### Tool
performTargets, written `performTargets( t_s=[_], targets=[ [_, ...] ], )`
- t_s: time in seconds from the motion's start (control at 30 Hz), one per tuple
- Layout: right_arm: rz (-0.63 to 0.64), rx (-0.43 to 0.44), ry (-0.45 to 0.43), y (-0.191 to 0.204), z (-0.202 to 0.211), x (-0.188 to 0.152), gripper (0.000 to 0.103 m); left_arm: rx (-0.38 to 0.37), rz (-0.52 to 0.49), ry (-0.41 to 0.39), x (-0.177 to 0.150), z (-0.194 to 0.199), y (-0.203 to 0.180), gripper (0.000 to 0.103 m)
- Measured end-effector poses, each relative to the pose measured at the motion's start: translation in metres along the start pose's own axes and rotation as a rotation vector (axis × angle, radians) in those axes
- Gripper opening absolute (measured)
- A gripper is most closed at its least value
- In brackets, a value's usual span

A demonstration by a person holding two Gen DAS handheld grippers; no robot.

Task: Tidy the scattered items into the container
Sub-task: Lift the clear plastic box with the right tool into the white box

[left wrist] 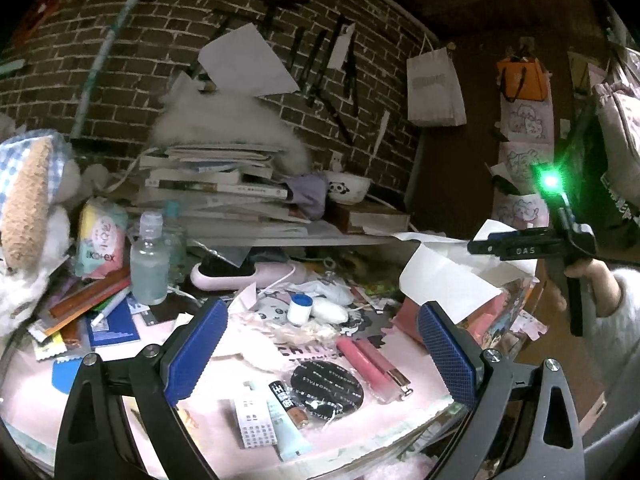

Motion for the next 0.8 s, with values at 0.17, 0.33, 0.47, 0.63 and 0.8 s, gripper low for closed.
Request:
performTargets(
  t_s=[0.17, 0.33, 0.47, 0.63, 0.8],
  targets=[
    [-0.008, 0.090, 0.165, -0.004, -0.037, -0.009, 0.068, 0.001, 0.001, 0.003, -0.001, 0.000, 0.000, 0.095],
    [-0.015, 0.188, 0.310, -0.001, -0.067, -0.020, 0.068, 0.012, 0.006, 0.003, -0.001, 0.001, 0.003, 0.095],
    [-0.027, 0.201, 0.354, -0.003, -0.076, -0.022, 0.068, 0.021, 0.011, 0.008, -0.001, -0.001, 0.006, 0.095],
    [0.001, 0.172, 0.376, -0.006, -0.078, -0.024, 0.067, 0.022, 0.014, 0.014, -0.002, -0.003, 0.007, 0.095],
    [0.004, 0.166, 0.386, -0.011, -0.080, -0.023, 0.068, 0.052, 0.013, 0.040, -0.006, -0.007, 0.011, 0.095]
  ],
)
Point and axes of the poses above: each gripper's, at about its wrist camera, not at the fingertips, and z roughly against the way its jaws point, y to its left, x to its top, the point moved 5 cm from there along -z, roughly the way its jaws point, and after that the axes turned 7 degrees about z, right-handed, at the moved point
